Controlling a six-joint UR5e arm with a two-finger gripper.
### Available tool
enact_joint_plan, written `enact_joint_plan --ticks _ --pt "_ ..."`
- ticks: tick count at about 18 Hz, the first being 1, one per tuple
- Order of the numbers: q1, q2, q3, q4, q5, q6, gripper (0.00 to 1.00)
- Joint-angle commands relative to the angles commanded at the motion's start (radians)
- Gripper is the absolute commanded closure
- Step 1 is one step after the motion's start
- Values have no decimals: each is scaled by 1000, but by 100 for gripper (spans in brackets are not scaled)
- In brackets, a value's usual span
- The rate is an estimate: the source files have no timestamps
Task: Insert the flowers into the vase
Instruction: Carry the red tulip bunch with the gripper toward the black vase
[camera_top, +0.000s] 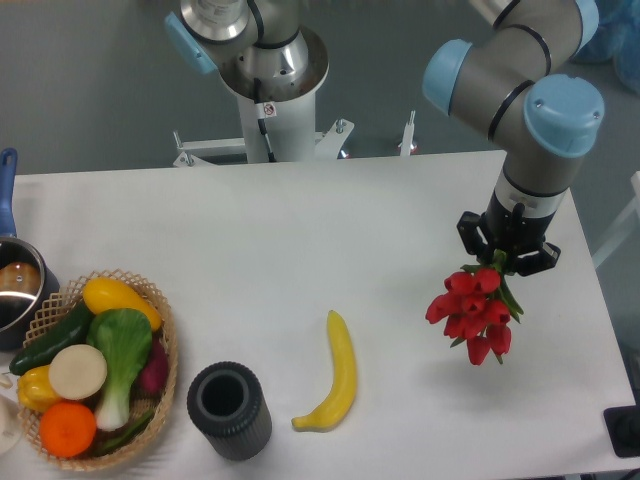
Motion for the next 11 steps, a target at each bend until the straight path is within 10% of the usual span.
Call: enact_joint_plan --ticks 11 --pt "-78 3 5 29 -52 -127 100"
